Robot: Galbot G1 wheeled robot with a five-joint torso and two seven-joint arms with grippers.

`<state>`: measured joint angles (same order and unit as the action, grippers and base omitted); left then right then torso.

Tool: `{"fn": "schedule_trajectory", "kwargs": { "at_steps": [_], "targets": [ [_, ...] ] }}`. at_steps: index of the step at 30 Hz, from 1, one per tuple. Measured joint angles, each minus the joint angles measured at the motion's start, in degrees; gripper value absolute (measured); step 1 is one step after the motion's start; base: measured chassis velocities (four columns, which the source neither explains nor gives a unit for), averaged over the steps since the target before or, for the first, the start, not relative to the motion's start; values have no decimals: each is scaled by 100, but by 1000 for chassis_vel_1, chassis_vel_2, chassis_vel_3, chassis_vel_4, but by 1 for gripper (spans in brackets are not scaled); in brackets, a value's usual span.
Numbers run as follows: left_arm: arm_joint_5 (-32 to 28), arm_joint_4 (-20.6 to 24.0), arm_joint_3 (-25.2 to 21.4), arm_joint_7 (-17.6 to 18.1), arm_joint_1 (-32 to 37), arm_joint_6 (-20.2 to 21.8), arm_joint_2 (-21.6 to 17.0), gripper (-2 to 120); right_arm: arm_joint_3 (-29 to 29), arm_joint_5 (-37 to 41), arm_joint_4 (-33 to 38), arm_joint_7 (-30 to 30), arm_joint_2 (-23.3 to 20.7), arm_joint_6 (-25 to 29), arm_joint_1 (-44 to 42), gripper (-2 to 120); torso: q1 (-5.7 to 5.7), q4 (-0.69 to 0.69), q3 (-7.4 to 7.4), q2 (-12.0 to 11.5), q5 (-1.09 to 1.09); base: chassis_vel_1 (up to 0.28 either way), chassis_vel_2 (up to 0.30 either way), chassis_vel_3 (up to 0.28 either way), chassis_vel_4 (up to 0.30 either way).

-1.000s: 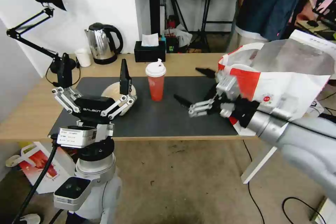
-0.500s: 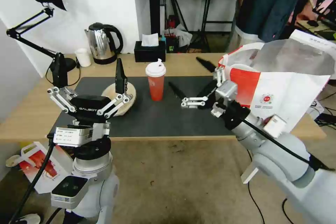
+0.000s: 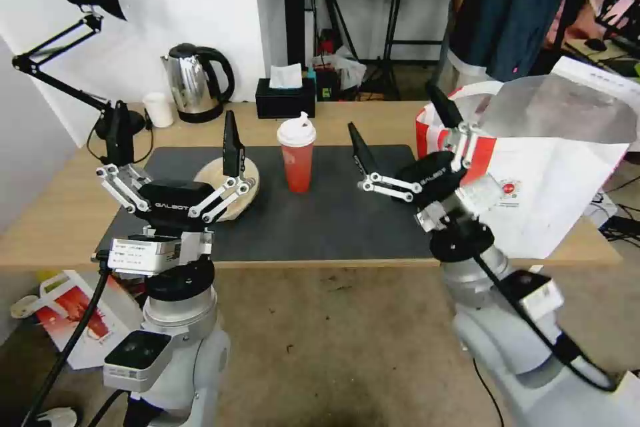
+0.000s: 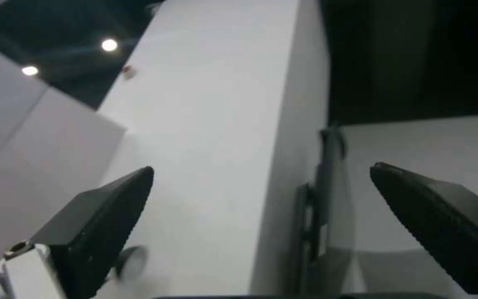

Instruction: Pick up the trash from the table and place it into the takeout bag.

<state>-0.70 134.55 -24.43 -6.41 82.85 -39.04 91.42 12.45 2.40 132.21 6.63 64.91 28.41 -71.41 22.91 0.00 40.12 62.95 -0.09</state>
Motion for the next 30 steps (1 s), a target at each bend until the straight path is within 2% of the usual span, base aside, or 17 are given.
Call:
{"fn": "schedule_trajectory", "kwargs": {
  "at_steps": [2,4,14,22,30],
  "targets": [
    [-1,-10,13,0,1,-1,0,100,74,-532,-103,360,284,420,-154,100,0,0,0,0,0,0,0,0,0],
    [-2,-17,14,1,3,-6,0,100,213,-852,-145,520,456,616,-207,100,0,0,0,0,0,0,0,0,0],
    [-6,-34,15,4,-12,-14,2,100,382,-1889,-19,851,1263,953,-556,100,1,0,0,1,0,0,0,0,0],
    [-11,-59,18,7,-18,-20,2,100,250,-2086,27,845,1391,987,-653,100,1,0,0,2,0,0,0,0,0],
    [-12,-70,22,8,-14,-25,2,100,216,-2020,-24,836,1339,965,-654,100,1,0,0,1,1,0,0,0,0]
  ]
}}
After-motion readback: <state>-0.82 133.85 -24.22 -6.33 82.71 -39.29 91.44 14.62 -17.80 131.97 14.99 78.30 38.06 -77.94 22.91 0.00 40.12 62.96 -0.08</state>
